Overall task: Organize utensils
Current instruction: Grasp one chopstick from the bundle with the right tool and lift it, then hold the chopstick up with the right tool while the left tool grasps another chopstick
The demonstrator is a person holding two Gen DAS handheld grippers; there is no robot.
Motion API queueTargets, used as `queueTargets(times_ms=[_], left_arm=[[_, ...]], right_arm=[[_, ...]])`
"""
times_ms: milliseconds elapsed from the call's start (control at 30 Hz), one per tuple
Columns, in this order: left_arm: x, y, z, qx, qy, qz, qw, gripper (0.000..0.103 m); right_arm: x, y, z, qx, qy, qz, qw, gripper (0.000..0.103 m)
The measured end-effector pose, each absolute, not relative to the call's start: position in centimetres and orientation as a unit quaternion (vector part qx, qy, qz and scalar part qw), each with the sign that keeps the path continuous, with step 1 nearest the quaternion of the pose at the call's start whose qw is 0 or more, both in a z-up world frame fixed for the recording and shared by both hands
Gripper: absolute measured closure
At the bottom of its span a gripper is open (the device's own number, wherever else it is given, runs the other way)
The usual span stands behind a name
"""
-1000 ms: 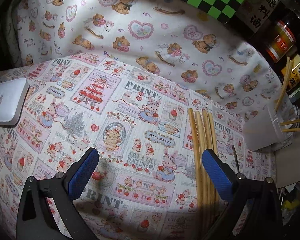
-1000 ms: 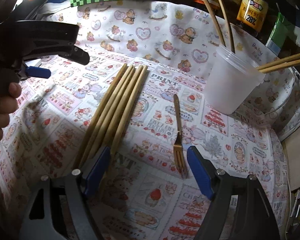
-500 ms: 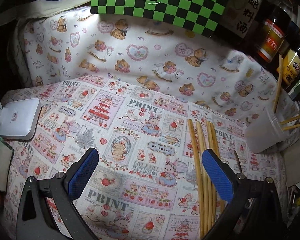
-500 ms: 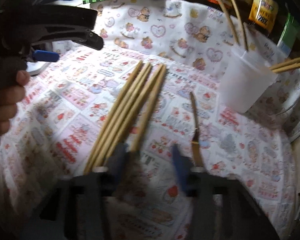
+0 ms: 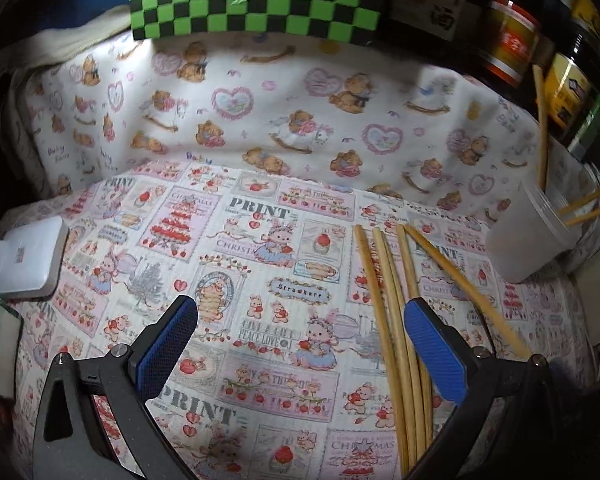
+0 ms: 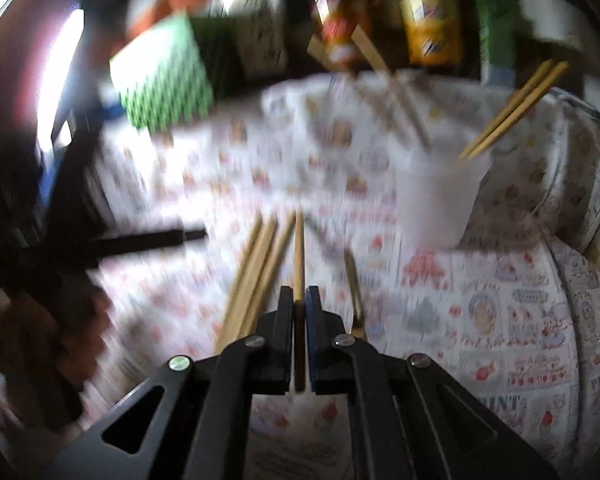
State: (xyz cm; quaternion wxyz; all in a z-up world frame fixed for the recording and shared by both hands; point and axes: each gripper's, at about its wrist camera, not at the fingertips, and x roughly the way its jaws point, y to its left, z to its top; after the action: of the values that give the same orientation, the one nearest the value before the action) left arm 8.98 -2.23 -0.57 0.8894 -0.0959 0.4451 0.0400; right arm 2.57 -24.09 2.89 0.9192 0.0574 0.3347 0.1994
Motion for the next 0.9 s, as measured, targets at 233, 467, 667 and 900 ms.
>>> queueTargets(times_ms=[233, 467, 667, 900], left_arm=[[9.0, -2.9, -0.5, -0.082, 0.435, 0.032, 0.896, 0.001], [10.6, -3.9, 0.0, -0.065, 0.398, 0.039, 0.914, 0.013], [13.2, -5.7, -1.7, -0.061, 0.442, -0.010, 0.895, 0.046], [14.0, -6.1, -3.4, -0.062, 0.471, -0.015, 0.880, 0.067]], right_arm=[[-1.6, -26.6, 7.5, 0.075, 0.137, 0.152, 0.976, 0.098], [-2.0, -28.3, 9.2, 0.094, 0.108, 0.154, 0.978, 0.098], [-2.2, -28.2, 9.1, 0.093, 0.105, 0.158, 0.977, 0.098], [-1.5, -27.9, 8.4, 0.090, 0.135, 0.179, 0.970, 0.097]])
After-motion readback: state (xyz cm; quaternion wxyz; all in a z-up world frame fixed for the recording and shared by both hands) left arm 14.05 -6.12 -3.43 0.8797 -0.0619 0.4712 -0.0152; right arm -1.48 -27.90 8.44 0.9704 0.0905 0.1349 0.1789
